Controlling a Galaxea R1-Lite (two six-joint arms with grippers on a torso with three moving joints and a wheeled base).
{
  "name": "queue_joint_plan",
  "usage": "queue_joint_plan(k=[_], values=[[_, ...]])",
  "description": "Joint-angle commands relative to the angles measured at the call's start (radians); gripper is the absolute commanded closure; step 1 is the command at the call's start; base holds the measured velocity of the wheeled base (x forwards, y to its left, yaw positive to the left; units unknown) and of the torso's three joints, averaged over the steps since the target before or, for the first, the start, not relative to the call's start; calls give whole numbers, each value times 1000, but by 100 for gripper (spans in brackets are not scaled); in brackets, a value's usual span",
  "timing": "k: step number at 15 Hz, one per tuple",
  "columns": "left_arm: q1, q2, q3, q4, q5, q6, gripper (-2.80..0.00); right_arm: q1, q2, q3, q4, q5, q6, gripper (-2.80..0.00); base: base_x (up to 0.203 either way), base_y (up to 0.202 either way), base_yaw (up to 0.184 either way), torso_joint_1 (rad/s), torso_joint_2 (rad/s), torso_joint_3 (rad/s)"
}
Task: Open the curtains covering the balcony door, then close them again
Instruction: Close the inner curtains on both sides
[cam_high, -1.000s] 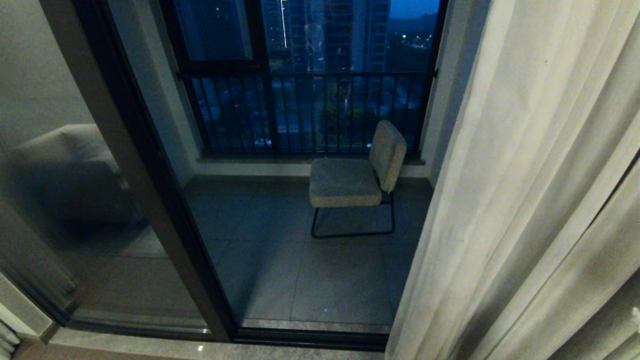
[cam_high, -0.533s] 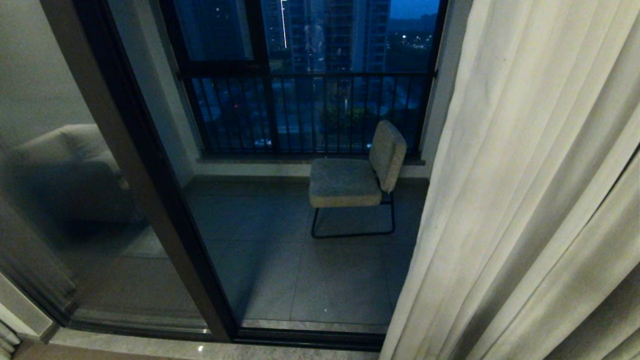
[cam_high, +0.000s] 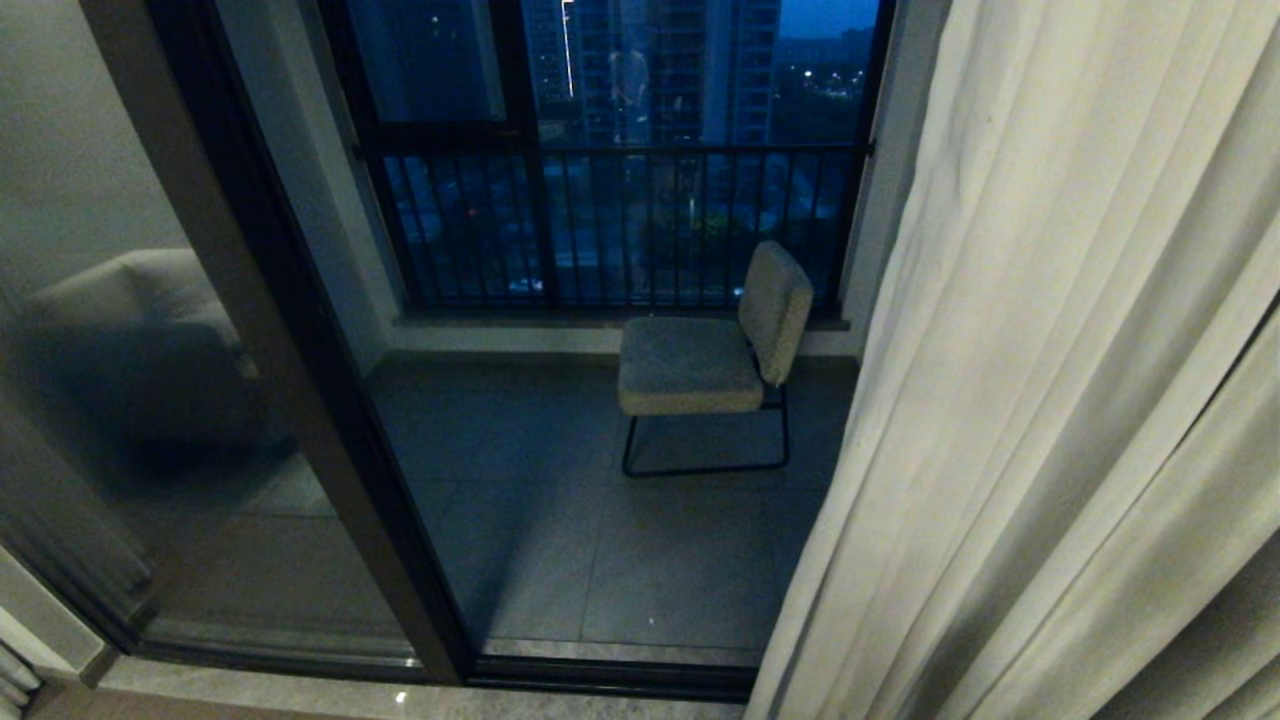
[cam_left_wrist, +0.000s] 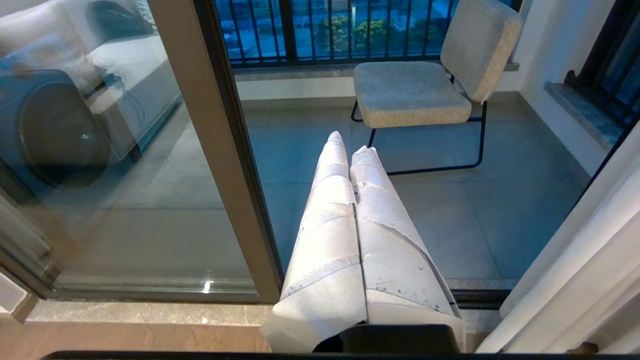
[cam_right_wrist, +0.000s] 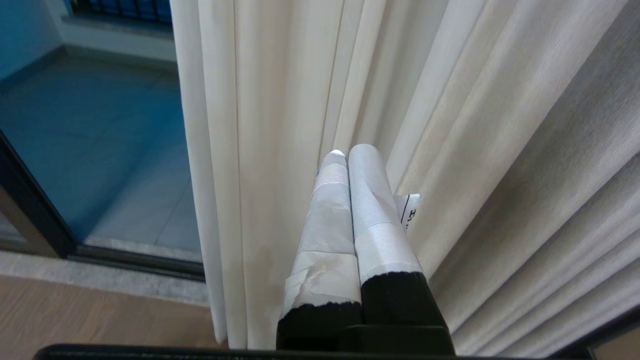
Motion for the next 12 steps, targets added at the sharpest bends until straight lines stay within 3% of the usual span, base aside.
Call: queue_joint_plan(k=[1,12], values=[[0,0,0,0,-1,0,0,1,-20,0,0,2,1,0,0,0,0,0,0,0],[0,0,0,1,-1,0,0,1,-20,0,3,0,-1,0,0,0,0,0,0,0]])
